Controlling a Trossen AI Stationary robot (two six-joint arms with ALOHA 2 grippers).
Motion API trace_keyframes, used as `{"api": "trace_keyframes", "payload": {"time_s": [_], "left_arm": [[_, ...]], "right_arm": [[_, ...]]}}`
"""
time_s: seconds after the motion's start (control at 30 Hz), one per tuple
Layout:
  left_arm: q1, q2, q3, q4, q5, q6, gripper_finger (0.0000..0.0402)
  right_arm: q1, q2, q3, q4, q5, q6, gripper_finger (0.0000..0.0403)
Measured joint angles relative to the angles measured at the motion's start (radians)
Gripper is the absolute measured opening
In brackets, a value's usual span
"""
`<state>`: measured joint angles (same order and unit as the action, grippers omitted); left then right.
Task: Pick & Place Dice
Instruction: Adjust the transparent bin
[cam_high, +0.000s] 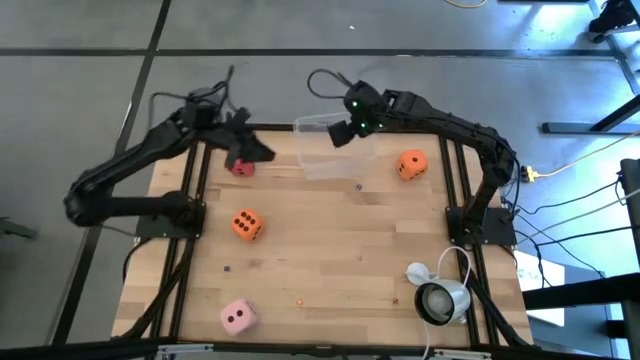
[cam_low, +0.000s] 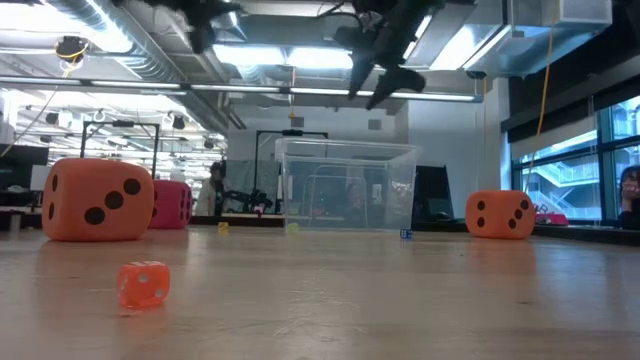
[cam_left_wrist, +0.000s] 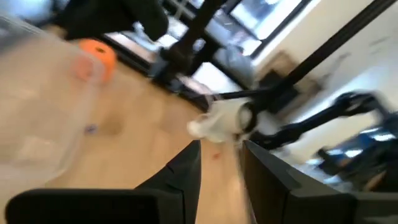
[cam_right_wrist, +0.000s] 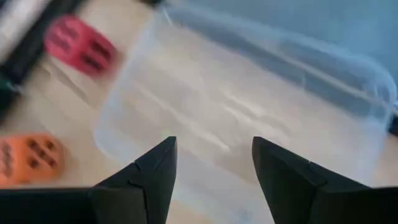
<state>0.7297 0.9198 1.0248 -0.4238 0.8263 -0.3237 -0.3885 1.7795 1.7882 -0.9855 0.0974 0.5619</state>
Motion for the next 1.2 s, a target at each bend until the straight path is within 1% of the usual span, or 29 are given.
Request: {"api": "trace_keyframes", "payload": {"time_s": [0.1, 0.17, 0.2, 0.33, 0.43, 0.53, 0.6, 0.83, 1.0, 1.2], "left_arm": [[-0.035, -0.111, 0.000, -0.201, -0.179, 0.101, 0.0103], [-0.064, -0.171, 0.000, -0.312, -0.301, 0.093, 0.0100], [-0.078, -0.197, 0.000, -0.352, -0.341, 0.081, 0.0100], [-0.135, -0.283, 0.000, -0.457, -0.416, 0.004, 0.0106], [-0.173, -0.320, 0.000, -0.533, -0.485, -0.013, 0.0116], [-0.201, -0.345, 0.001, -0.608, -0.561, -0.014, 0.0129], [-0.214, -0.348, 0.001, -0.625, -0.573, -0.014, 0.0139], [-0.251, -0.339, 0.001, -0.626, -0.565, -0.014, 0.0187], [-0.265, -0.337, 0.001, -0.624, -0.572, -0.023, 0.0207], [-0.264, -0.337, 0.001, -0.614, -0.573, -0.032, 0.0210]], "right_arm": [[0.032, -0.014, 0.000, -0.099, 0.036, 0.011, 0.0210], [0.053, -0.037, 0.000, -0.159, 0.059, 0.040, 0.0210], [0.065, -0.049, 0.000, -0.191, 0.072, 0.061, 0.0210], [0.122, -0.113, 0.000, -0.317, 0.134, 0.147, 0.0210], [0.174, -0.162, 0.000, -0.448, 0.231, 0.233, 0.0210], [0.213, -0.201, 0.000, -0.588, 0.315, 0.353, 0.0210], [0.225, -0.223, -0.012, -0.580, 0.351, 0.381, 0.0210], [0.226, -0.250, -0.097, -0.585, 0.343, 0.397, 0.0216], [0.226, -0.247, -0.228, -0.585, 0.330, 0.396, 0.0247], [0.189, -0.247, -0.378, -0.561, 0.353, 0.396, 0.0290]]}}
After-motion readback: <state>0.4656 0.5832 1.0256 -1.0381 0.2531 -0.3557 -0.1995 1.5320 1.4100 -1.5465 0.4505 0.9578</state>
